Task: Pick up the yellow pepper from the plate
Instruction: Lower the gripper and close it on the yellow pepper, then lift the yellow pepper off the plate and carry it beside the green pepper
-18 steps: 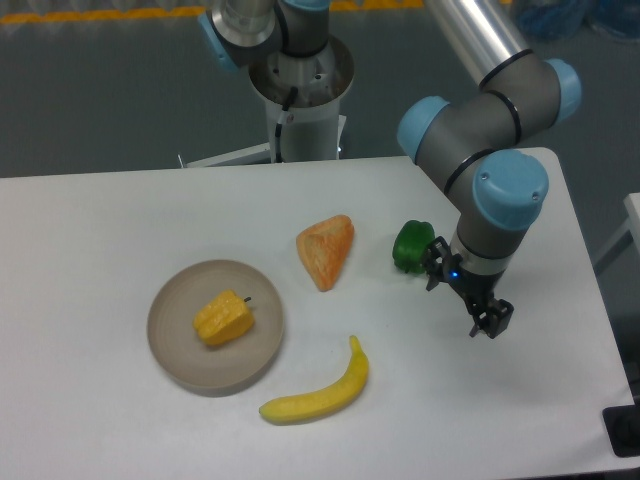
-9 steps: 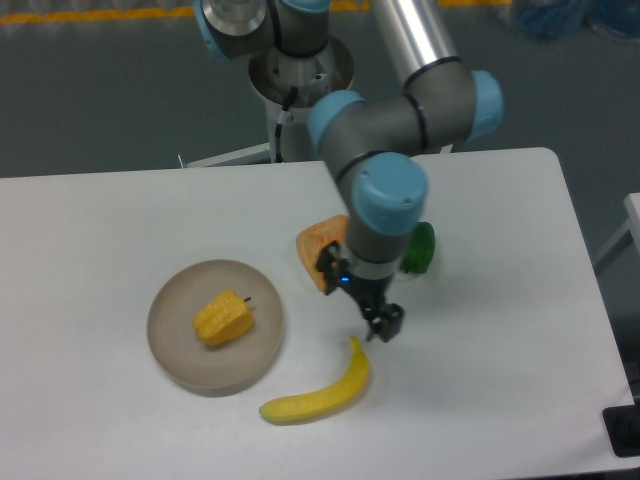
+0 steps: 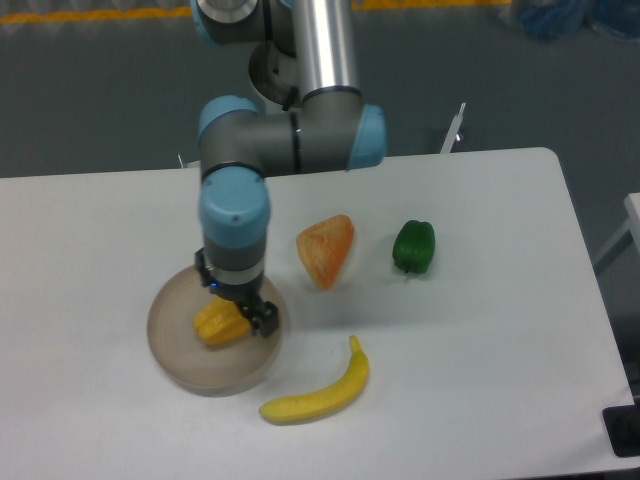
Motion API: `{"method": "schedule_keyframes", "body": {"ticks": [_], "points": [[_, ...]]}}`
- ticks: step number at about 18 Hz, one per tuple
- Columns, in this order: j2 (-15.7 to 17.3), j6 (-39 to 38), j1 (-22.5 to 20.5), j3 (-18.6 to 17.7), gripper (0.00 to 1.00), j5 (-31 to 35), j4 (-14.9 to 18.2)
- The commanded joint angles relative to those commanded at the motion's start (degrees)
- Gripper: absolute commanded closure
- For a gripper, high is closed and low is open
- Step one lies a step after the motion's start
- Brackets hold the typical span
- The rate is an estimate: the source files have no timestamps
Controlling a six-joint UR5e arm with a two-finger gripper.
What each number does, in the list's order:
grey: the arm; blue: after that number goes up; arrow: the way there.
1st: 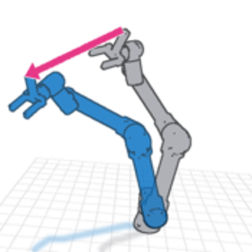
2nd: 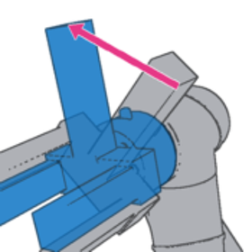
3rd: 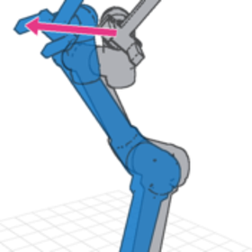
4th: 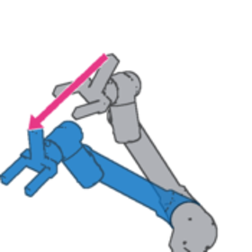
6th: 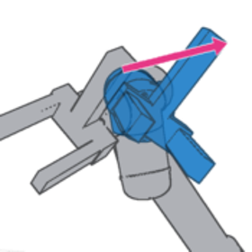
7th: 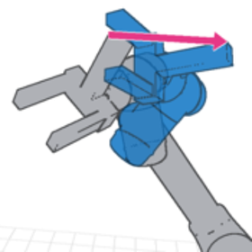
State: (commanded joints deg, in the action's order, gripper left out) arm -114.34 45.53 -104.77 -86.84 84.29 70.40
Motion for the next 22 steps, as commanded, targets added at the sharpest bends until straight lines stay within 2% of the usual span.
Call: {"method": "schedule_keyframes", "body": {"ticks": [4, 6, 9, 13, 14, 15, 17, 18, 22], "points": [[-2.02, -0.62, 0.88, -0.09, 0.0, 0.26, -2.37], [-2.9, -0.62, 1.05, -0.17, 0.0, 1.13, -2.55], [-3.43, -0.62, 3.16, -2.19, 0.0, 4.47, -2.55], [-3.61, 0.25, 3.16, -3.34, 0.0, 4.75, -3.07], [-3.7, 0.52, 3.16, -3.25, 0.06, 4.66, -3.16], [-3.61, 0.44, 3.16, -2.99, 0.51, 4.57, -2.9], [-2.91, 0.44, 2.9, -2.46, 0.9, 4.22, -3.68], [-2.47, 0.52, 2.64, -2.29, 0.99, 4.22, -3.95], [0.78, 0.52, 0.1, -1.93, 1.0, 3.87, -3.96]]}}
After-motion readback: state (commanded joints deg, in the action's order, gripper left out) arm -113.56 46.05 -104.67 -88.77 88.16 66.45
